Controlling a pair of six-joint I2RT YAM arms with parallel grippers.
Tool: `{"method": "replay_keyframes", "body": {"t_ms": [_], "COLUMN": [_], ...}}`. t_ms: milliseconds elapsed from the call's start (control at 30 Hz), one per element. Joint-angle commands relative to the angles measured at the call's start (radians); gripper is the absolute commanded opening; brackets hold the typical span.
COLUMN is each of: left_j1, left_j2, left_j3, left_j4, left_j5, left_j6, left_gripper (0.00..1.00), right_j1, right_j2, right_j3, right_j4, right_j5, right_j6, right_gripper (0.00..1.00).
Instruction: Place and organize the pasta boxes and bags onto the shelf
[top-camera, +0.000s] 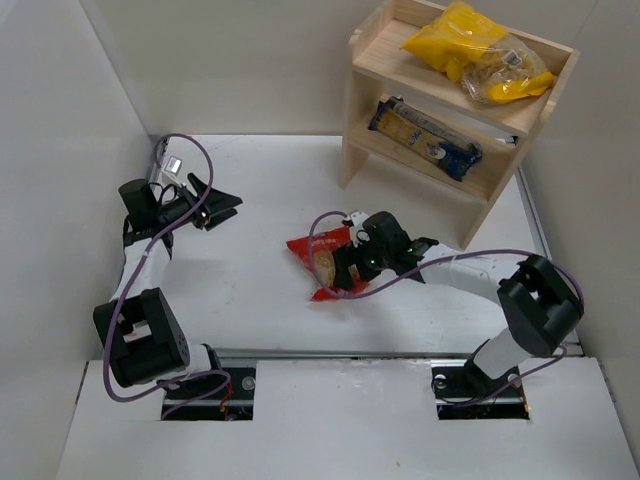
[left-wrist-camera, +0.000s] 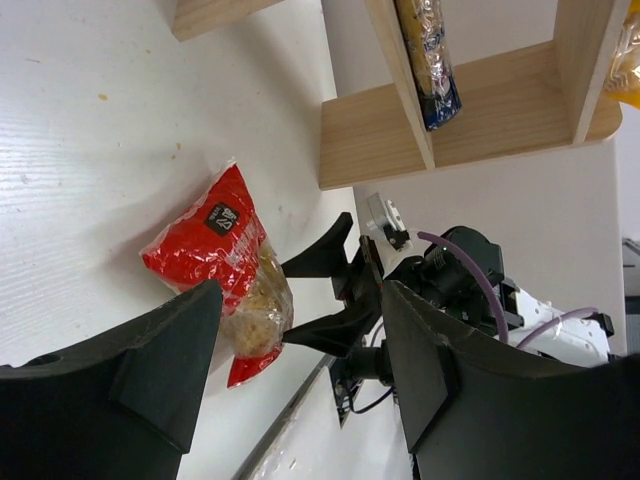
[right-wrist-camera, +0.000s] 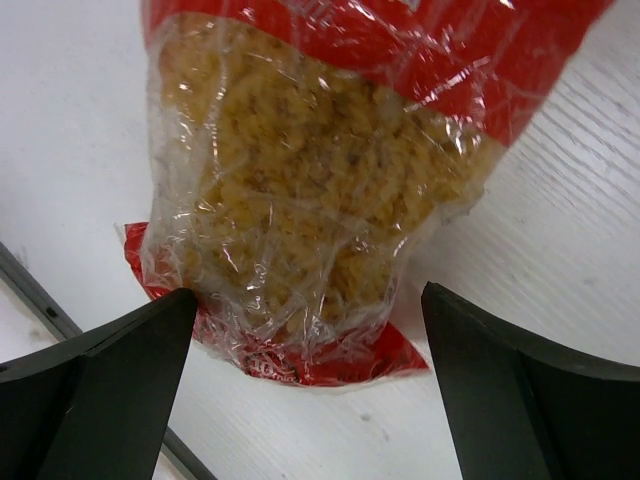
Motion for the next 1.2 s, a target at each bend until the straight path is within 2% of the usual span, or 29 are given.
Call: {"method": "replay_keyframes", "body": {"t_ms": [0,233,467,633,867,1167], "left_j1": [-0.002,-0.002,-0.002,-0.008,-0.013,-0.005], "left_j2": [-0.033,-0.036,-0.033,-0.027,-0.027,-0.031], "left_j3": [-0.006,-0.013,-0.015,-0.024,-0.026,-0.029], "left_j4": [0.035,0.035,0.040,0.046,0.046,0.046], "left_j5": [0.026,0.031,0.043,0.049,0.054,0.060], "left_j6": [0.018,0.020,0.021,0.023,0.029,0.037], "left_gripper": [0.63,0.63,0.63,0.63,0.64,0.64], "right_j1": [0.016,0.039,0.087,0.125,0.171,0.177], "right_j2": [-0.046,-0.031,0.090,0.147,0.331,0.544], "right_j3": [-0.017,0.021,0.174,0.243,0.397,0.472], "right_j4": [0.205,0.202,-0.025,-0.097,-0.240,-0.273], "right_j5": [-0.045,0.029,0.085,0.239,0.363,0.365], "right_j6": [0.048,0.083,0.137,0.175,0.146,0.088], "right_gripper": [1.00,1.00,1.00,1.00,1.00,1.00]}}
